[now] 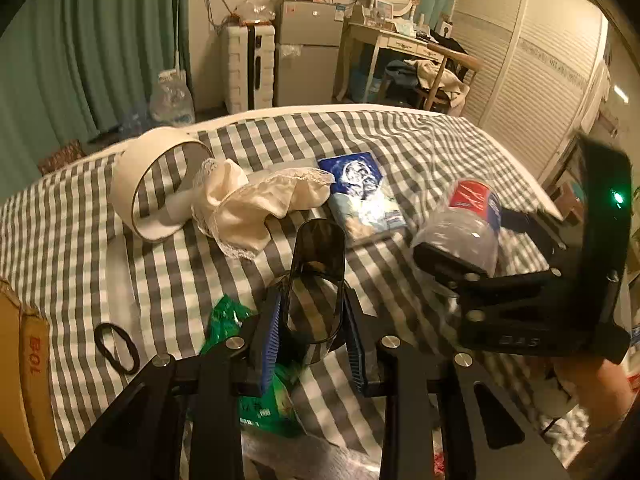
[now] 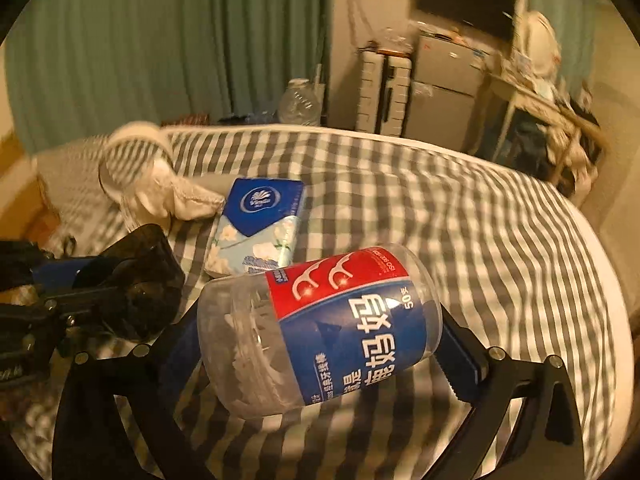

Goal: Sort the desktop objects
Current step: 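Grasp the dark bottle with left tool while right tool grasps red-and-blue labelled bottle, then drop dark bottle into cardboard box with left tool while right tool drops labelled bottle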

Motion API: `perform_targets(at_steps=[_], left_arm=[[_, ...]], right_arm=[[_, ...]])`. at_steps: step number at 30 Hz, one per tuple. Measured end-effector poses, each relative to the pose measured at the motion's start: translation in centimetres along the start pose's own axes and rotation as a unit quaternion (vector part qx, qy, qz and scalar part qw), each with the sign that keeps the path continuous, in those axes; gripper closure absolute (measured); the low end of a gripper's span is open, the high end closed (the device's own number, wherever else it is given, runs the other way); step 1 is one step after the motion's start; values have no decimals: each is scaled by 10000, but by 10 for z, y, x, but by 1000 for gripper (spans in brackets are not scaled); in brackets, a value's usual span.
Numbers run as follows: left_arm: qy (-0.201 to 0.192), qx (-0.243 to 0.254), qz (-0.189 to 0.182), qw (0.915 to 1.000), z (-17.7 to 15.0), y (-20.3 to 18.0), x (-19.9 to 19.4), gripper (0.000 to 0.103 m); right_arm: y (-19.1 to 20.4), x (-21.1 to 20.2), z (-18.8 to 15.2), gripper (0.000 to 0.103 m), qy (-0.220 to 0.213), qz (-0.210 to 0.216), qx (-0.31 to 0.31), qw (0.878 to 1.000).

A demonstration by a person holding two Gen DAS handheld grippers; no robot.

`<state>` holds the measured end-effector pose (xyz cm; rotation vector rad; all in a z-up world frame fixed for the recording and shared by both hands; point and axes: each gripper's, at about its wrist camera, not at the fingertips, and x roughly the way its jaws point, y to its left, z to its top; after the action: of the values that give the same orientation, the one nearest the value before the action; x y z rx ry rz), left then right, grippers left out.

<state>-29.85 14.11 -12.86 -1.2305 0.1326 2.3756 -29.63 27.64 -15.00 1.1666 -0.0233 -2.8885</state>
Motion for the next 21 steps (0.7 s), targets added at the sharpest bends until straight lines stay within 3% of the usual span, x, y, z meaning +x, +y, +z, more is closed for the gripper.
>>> perform_targets(at_steps=[5, 10, 14, 21], left_arm=[[-23, -235, -217, 9995, -8, 1, -24, 74], [-220, -412, -387, 9982, -18, -2, -72, 74], [-571, -559, -476, 9957, -19, 9, -124, 74], [-1301, -893, -318, 9870, -12, 48, -227, 74]], right_arm=[[-1, -39, -4, 2, -97, -165, 292, 9994], [12, -93, -14, 2, -320, 99, 645, 9974], [44, -141, -21, 2, -445, 19, 443, 9980], [119, -213, -15, 2, -889, 437, 243, 9948]])
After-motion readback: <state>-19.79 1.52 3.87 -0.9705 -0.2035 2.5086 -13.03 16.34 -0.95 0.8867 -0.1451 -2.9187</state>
